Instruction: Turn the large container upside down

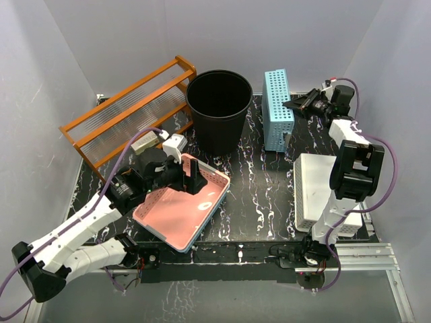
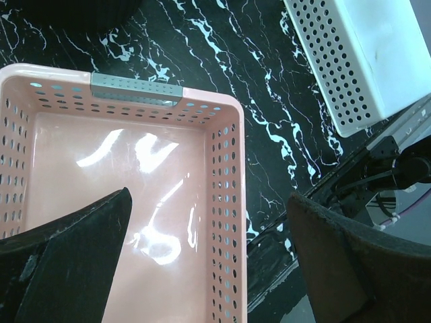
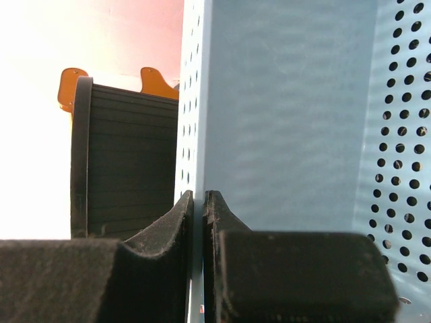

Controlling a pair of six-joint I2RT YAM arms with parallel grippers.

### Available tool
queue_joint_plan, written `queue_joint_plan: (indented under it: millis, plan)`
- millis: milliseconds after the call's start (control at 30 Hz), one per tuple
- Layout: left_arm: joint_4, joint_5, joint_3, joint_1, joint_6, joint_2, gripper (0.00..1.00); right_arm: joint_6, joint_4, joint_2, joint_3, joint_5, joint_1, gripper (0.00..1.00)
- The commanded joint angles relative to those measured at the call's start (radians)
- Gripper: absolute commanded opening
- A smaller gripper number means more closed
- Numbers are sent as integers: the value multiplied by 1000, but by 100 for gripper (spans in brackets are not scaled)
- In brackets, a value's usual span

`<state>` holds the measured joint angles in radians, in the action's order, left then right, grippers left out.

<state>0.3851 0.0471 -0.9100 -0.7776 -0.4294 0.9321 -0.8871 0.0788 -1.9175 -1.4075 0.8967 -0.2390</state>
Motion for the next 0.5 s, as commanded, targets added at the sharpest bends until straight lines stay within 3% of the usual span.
queue_joint_plan:
  millis: [0, 467]
  plan:
    - [-27, 31, -57, 5, 39, 15, 99, 57, -10, 3, 38, -31, -43, 0]
    - [-53, 80, -64, 5, 49, 21, 99, 23, -40, 11, 111, -10, -150, 0]
